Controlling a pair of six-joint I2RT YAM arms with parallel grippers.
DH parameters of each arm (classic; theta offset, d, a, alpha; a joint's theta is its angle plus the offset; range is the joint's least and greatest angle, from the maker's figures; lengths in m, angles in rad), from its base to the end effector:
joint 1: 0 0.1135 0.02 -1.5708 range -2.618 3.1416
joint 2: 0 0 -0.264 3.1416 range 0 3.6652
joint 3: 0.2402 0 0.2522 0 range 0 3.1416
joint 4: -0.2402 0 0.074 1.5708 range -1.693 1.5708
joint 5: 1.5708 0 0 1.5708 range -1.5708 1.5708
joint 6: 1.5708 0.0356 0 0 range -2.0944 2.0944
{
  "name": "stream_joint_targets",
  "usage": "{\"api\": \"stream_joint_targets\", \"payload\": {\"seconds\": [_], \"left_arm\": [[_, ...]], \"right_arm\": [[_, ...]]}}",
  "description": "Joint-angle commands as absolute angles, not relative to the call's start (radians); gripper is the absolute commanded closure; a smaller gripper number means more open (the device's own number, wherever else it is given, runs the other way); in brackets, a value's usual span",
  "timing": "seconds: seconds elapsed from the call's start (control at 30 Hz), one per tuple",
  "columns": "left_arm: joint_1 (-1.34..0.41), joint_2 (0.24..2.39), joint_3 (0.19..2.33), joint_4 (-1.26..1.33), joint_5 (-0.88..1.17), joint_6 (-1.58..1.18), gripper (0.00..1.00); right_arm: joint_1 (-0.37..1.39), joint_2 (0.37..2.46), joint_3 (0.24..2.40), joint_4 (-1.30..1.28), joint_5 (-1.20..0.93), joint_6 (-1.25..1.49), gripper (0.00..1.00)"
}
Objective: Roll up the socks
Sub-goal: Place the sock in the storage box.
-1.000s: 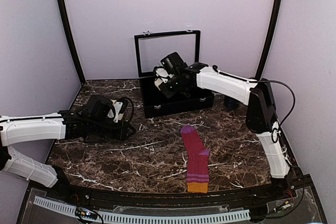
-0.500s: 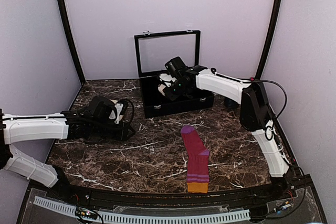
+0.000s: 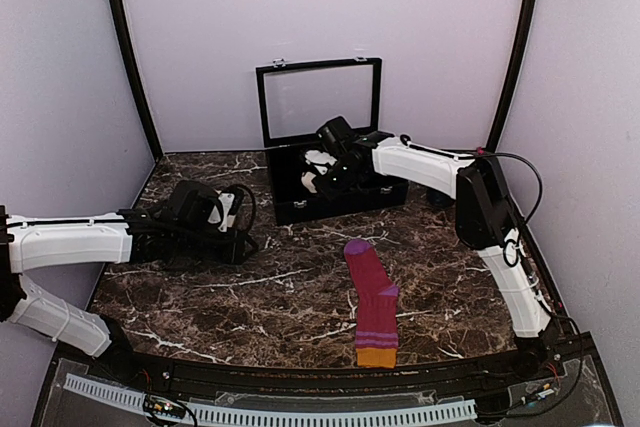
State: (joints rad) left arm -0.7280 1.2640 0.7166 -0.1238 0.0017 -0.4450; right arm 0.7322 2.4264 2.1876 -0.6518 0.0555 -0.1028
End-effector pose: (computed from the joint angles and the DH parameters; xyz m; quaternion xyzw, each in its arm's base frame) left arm 0.1989 -0.1774 0.2207 0.1274 0.8915 -0.2413 0.3617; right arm 0.4032 0.3598 0.2018 -0.3736 0.8652 0.0783 0.3252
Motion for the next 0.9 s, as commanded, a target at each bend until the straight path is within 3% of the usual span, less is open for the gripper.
{"api": "stream_joint_targets", "payload": {"seconds": [0.0,0.87], "left_arm": [[-0.718,1.257,0.732,-0.096,-0.006,-0.431,0.63],[-0.707,1.275,0.723,-0.046,0.000,-0.411,0.64]], "right_arm": [[0.715,2.472,2.193,-0.808,0.032,-0.118,1.00],[0.674,2.486,2.220,-1.092,0.077,-0.103,1.00]]}}
